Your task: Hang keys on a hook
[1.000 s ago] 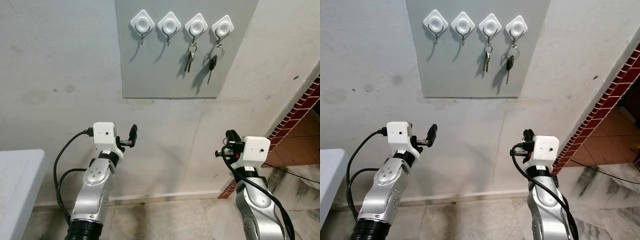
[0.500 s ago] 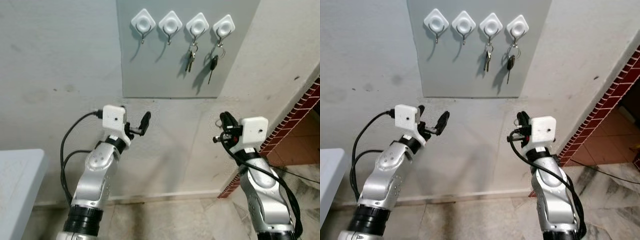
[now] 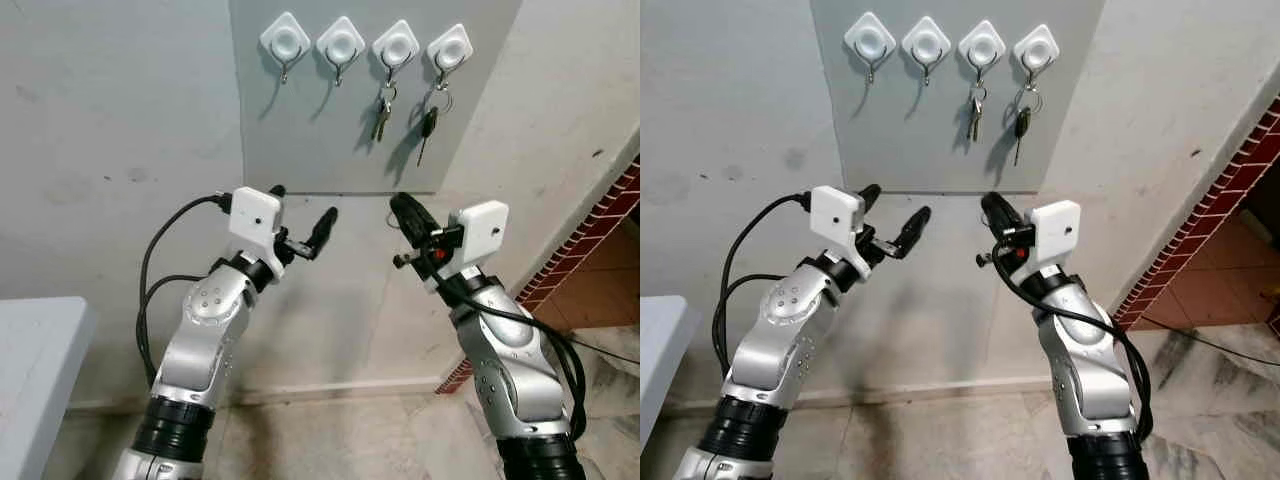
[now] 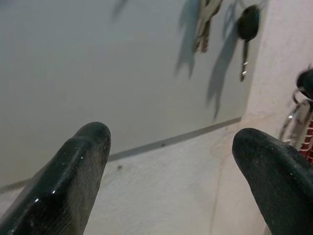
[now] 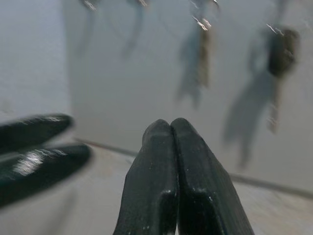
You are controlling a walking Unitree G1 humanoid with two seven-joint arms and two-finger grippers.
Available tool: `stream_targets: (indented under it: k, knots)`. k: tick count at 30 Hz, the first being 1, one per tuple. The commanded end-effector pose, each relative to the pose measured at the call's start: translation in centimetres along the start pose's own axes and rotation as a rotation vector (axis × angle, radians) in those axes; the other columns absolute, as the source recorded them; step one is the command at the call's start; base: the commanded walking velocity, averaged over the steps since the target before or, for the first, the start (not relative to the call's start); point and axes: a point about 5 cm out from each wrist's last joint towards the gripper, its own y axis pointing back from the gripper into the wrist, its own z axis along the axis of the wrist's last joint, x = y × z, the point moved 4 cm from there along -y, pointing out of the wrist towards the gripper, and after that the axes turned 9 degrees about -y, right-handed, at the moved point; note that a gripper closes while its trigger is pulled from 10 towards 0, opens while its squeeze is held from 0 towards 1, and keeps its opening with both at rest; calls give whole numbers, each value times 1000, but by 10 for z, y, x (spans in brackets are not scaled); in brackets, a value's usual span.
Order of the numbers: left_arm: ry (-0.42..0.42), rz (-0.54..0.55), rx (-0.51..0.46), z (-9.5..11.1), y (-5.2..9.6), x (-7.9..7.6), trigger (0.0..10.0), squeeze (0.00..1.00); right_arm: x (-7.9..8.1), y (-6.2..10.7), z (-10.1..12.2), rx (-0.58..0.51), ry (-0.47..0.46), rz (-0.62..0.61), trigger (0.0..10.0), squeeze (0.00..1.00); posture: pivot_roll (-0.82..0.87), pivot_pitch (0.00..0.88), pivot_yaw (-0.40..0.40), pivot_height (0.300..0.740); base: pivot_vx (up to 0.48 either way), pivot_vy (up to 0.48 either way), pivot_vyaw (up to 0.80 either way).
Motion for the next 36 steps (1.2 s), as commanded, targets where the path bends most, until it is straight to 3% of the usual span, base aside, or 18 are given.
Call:
stream_targets:
  k: [1, 6, 17, 24, 31, 36]
  knots:
    - [-11, -31, -37, 12, -3, -4, 10000, 0, 11, -5, 15, -46, -23, 62, 10000, 0, -7, 78, -53, 740, 0, 0, 0]
    - [-14, -29, -54, 19, -3, -2, 10000, 0, 22, -12, 31, -91, -51, 122, 10000, 0, -5, 73, -56, 740, 0, 0, 0]
    - [-34, -30, -91, 34, -4, 4, 10000, 0, 26, -23, 53, -172, -100, 149, 10000, 0, 2, 67, -60, 740, 0, 0, 0]
    - [-62, -6, -102, 41, -5, 15, 10000, 0, 28, -33, 75, -258, -120, 167, 10000, 0, 6, 57, -63, 740, 0, 0, 0]
    - [-82, 19, -101, 43, -6, 26, 10000, 0, 33, -39, 81, -279, -134, 201, 10000, 0, 6, 56, -66, 740, 0, 0, 0]
    - [-81, 20, -108, 45, -7, 25, 10000, 0, 39, -42, 82, -279, -174, 241, 10000, 0, 5, 57, -66, 740, 0, 0, 0]
